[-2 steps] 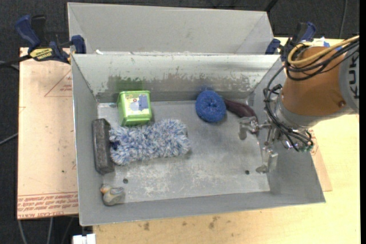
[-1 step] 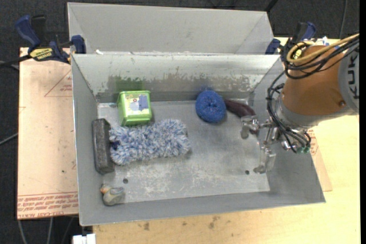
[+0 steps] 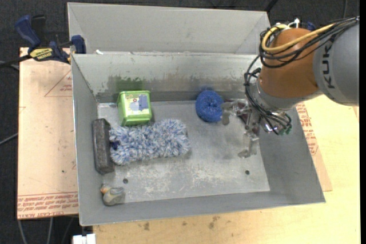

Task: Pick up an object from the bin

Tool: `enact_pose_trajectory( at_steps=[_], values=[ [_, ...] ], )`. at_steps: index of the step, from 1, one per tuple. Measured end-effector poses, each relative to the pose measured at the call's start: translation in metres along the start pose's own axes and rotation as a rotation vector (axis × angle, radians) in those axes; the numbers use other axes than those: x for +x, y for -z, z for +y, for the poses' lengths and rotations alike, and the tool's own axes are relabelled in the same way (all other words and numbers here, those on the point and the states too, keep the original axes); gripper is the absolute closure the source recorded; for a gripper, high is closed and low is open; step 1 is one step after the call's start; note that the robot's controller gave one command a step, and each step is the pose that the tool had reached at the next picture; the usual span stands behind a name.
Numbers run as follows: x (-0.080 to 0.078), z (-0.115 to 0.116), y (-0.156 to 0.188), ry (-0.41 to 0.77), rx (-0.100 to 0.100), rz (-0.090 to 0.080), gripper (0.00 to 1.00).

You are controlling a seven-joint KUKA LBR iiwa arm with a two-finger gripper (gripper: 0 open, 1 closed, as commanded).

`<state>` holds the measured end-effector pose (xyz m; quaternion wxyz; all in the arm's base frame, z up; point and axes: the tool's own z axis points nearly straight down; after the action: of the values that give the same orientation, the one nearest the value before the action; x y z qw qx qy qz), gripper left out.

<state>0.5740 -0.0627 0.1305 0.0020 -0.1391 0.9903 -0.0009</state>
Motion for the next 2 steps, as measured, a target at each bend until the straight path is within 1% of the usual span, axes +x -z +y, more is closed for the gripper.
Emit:
enact_pose_trajectory(
  at_steps=[1, 2],
  values=[
    [-0.023, 0.040, -0.020, 0.046, -0.003, 0.000, 0.00],
    [-0.048, 0.046, -0.026, 0.027, -0.004, 0.001, 0.00]
  ],
)
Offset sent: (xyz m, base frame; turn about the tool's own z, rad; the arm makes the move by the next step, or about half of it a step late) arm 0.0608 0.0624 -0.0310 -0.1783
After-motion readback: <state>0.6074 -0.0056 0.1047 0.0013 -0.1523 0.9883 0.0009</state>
